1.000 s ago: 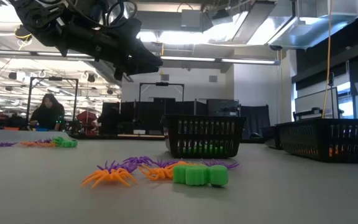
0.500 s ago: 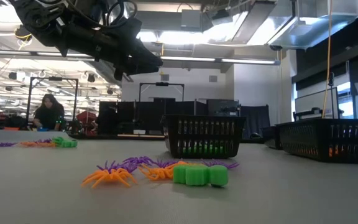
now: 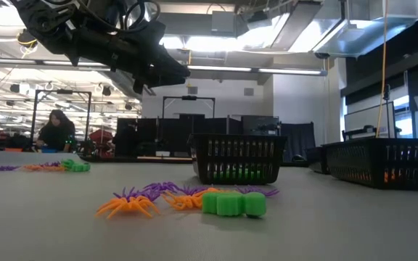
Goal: Sort Halloween decoration
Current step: Put the orange spider toy into the bottom right bin
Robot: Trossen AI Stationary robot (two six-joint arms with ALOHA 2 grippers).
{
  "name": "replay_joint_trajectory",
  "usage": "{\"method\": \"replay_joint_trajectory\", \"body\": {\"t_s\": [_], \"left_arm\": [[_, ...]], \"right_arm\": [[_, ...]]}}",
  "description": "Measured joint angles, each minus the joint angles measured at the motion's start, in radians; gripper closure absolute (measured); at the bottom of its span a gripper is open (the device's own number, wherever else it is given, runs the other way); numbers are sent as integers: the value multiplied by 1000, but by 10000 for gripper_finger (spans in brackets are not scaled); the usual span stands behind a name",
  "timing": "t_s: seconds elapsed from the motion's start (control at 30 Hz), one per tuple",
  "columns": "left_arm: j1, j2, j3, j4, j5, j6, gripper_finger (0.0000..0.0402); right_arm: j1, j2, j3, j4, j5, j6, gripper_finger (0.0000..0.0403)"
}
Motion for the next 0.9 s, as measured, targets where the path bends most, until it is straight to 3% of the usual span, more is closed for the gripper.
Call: {"method": "replay_joint_trajectory", "body": {"t_s": [0.23, 0.6, 0.77, 0.9], "left_arm": [[0, 0, 0, 0, 0, 0, 266], [0, 0, 0, 0, 0, 0, 266], [0, 0, 0, 0, 0, 0, 266], [0, 0, 0, 0, 0, 0, 266]], "right_arm": [[-29, -1, 94, -228, 230, 2, 401], [-246, -18, 98, -432, 183, -69, 402], [-282, -156, 22, -415, 232, -58, 402], [-255, -359, -173, -235, 312, 63, 403]]}}
